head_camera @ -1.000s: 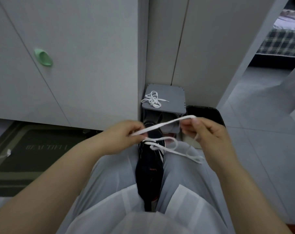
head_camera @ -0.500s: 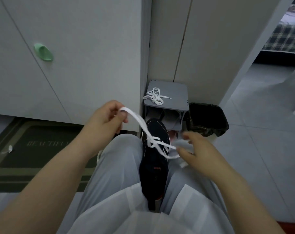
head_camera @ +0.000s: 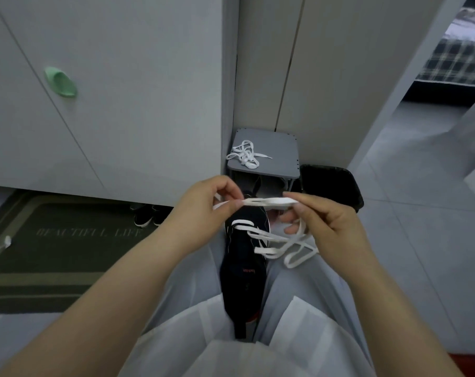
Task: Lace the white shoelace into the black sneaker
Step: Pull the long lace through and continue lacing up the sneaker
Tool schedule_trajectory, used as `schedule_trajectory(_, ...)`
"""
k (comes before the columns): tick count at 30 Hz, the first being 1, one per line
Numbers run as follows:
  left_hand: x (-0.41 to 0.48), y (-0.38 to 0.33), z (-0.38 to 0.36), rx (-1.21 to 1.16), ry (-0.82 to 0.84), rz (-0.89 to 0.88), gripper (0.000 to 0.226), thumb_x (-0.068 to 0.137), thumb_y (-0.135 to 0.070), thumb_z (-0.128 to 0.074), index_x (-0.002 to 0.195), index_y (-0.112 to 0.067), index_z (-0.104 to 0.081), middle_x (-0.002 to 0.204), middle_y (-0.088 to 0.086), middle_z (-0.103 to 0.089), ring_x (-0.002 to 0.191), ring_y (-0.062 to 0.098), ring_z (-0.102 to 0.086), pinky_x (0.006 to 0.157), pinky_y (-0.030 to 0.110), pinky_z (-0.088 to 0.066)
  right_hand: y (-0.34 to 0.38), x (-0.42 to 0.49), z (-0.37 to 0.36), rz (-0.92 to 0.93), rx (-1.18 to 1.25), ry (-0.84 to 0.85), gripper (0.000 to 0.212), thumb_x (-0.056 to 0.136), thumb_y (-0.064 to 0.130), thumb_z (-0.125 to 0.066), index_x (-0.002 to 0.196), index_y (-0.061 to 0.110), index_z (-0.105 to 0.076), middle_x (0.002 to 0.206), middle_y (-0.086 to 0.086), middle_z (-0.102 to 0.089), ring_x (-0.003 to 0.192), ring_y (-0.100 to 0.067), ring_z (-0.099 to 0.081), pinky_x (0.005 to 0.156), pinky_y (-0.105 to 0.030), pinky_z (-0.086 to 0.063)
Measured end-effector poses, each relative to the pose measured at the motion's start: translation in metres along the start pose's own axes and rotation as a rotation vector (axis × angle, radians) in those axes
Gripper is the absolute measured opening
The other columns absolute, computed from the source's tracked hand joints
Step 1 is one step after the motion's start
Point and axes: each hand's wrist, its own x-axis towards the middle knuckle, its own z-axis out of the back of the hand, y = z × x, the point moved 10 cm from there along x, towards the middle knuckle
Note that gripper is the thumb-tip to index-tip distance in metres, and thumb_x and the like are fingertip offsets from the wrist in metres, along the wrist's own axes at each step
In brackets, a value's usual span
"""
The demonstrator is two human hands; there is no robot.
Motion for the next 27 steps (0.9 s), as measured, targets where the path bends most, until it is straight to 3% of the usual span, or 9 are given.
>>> schedule_trajectory(4, -0.010, 0.033, 0.002, 0.126, 0.026, 0.089, 0.008, 0.088, -0.017, -0.059, 0.086, -0.015, -0.067, 0.077, -0.008, -0.061, 0.065, -0.006, -0.052, 0.059, 0.003, -0.037, -0.006, -0.006, 0.012, 0.019, -0.022, -0.094, 0.029, 0.087, 0.000, -0.055, 0.092, 0.025, -0.070, 0.099, 0.007, -0.069, 0.095, 0.002, -0.063, 0.082, -0.009, -0.045)
schedule_trajectory(7, -0.019, 0.062, 0.031, 0.070, -0.134, 0.204, 0.012, 0.091, -0.017, -0.055, 0.083, -0.017, -0.064, 0.078, -0.003, -0.062, 0.074, 0.011, -0.054, 0.064, 0.010, -0.039, -0.010, -0.008, 0.031, -0.053, 0.040, -0.174, 0.027, 0.089, 0.001, -0.053, 0.088, 0.022, -0.071, 0.085, 0.014, -0.071, 0.084, 0.004, -0.063, 0.078, -0.008, -0.045)
schedule_trajectory(9, -0.029, 0.079, 0.062, -0.261, -0.356, 0.325, 0.019, 0.096, -0.019, -0.044, 0.084, -0.019, -0.058, 0.082, -0.001, -0.062, 0.082, 0.017, -0.058, 0.073, 0.021, -0.044, -0.011, -0.010, 0.036, -0.080, -0.045, -0.108, 0.032, 0.090, -0.001, -0.051, 0.087, 0.024, -0.070, 0.068, 0.013, -0.068, 0.067, 0.001, -0.061, 0.068, -0.008, -0.046)
schedule_trajectory(11, -0.028, 0.079, 0.072, -0.792, -0.436, 0.374, 0.024, 0.099, -0.020, -0.036, 0.086, -0.017, -0.056, 0.093, 0.000, -0.069, 0.096, 0.016, -0.065, 0.083, 0.033, -0.049, -0.023, -0.013, 0.032, -0.134, -0.274, 0.044, 0.040, 0.090, -0.004, -0.050, 0.085, 0.030, -0.070, 0.067, 0.012, -0.066, 0.064, -0.004, -0.058, 0.063, -0.009, -0.045)
schedule_trajectory(14, -0.016, 0.050, 0.069, -1.315, -0.388, 0.348, 0.022, 0.098, -0.021, -0.036, 0.087, -0.018, -0.054, 0.080, -0.005, -0.072, 0.081, 0.010, -0.070, 0.080, 0.046, -0.048, -0.058, -0.017, 0.022, -0.210, -0.671, 0.217, 0.043, 0.086, -0.007, -0.048, 0.085, 0.029, -0.072, 0.088, 0.013, -0.063, 0.082, -0.004, -0.059, 0.075, -0.014, -0.042)
schedule_trajectory(18, 0.001, -0.011, 0.045, -1.650, -0.178, 0.321, 0.022, 0.096, -0.020, -0.037, 0.079, -0.015, -0.051, 0.067, -0.007, -0.060, 0.063, 0.009, -0.064, 0.086, 0.057, -0.041, -0.068, -0.021, 0.009, -0.090, -0.840, 0.185, 0.045, 0.077, -0.012, -0.047, 0.097, 0.018, -0.073, 0.101, 0.016, -0.052, 0.101, -0.006, -0.044, 0.086, -0.010, -0.026)
schedule_trajectory(21, 0.009, -0.046, 0.035, -1.723, -0.095, 0.366, 0.016, 0.095, -0.015, -0.040, 0.083, -0.012, -0.050, 0.073, -0.001, -0.064, 0.074, 0.017, -0.067, 0.092, 0.063, -0.036, -0.060, -0.028, -0.007, 0.024, -0.775, 0.279, 0.052, 0.070, -0.014, -0.046, 0.094, 0.024, -0.074, 0.099, 0.022, -0.055, 0.096, 0.003, -0.043, 0.089, -0.008, -0.026)
schedule_trajectory(25, 0.017, -0.077, 0.024, -1.448, 0.019, 0.407, 0.018, 0.092, -0.019, -0.049, 0.074, -0.018, -0.054, 0.092, 0.006, -0.069, 0.101, 0.025, -0.058, 0.059, 0.075, -0.036, -0.078, -0.047, -0.013, -0.073, -0.732, 0.537, 0.049, 0.078, -0.004, -0.051, 0.093, 0.038, -0.071, 0.105, 0.028, -0.055, 0.102, 0.010, -0.042, 0.089, -0.002, -0.026)
schedule_trajectory(27, 0.019, -0.085, 0.023, -1.477, 0.030, 0.403, 0.018, 0.091, -0.016, -0.051, 0.074, -0.015, -0.056, 0.093, 0.012, -0.068, 0.101, 0.028, -0.056, 0.059, 0.068, -0.047, -0.082, -0.054, -0.004, -0.135, -0.619, 0.553, 0.049, 0.081, -0.002, -0.051, 0.095, 0.041, -0.069, 0.111, 0.023, -0.060, 0.105, 0.006, -0.050, 0.090, -0.007, -0.036)
